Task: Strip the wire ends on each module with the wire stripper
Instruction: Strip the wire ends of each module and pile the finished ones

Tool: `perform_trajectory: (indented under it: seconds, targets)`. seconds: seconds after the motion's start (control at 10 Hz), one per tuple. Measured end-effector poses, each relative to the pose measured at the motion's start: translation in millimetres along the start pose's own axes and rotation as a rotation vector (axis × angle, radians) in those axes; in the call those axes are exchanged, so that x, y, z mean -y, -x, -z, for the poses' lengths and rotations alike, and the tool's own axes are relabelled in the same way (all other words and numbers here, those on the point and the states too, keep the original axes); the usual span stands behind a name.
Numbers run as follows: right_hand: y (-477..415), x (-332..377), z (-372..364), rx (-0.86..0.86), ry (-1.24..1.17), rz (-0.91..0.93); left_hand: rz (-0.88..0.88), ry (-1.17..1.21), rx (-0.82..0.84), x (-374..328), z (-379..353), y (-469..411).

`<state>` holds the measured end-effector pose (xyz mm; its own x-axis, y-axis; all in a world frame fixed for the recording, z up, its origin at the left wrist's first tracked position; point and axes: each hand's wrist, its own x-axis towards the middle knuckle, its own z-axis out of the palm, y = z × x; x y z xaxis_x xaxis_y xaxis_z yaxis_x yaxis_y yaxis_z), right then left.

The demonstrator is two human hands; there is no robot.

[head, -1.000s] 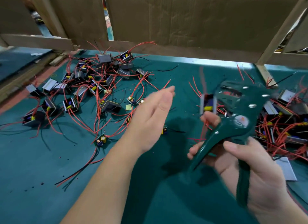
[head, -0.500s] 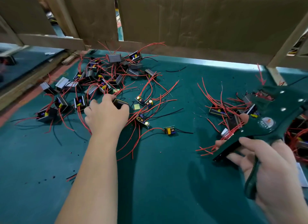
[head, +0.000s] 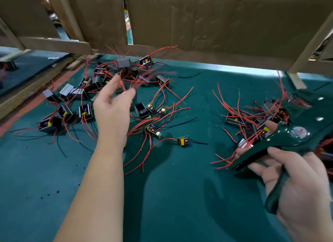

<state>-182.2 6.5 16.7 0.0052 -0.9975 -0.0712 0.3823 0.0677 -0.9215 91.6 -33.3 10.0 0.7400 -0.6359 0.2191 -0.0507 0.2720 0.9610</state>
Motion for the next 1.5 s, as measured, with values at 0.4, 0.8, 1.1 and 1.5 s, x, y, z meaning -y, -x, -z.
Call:
perform_trajectory:
  seconds: [0.4, 0.8, 1.1, 1.5]
  targets:
    - [-15.9, -15.6, 13.8, 0.089, 0.013, 0.2, -0.097, 0.193, 0.326, -6.0, 2.8, 3.0]
    - [-15.8, -18.2, 14.0, 0.104, -0.011, 0.174, -0.203, -0.612, 0.157, 7.7, 0.6, 8.9]
    - [-16.1, -17.9, 13.6, 0.108, 0.004, 0.166, -0.172, -1.187, 0.136, 3.7, -20.5, 27.9]
    - [-15.7, -16.9, 11.3, 0.095, 0.012, 0.122, -0.376, -0.714, 0.163, 14.4, -31.3, 32.6]
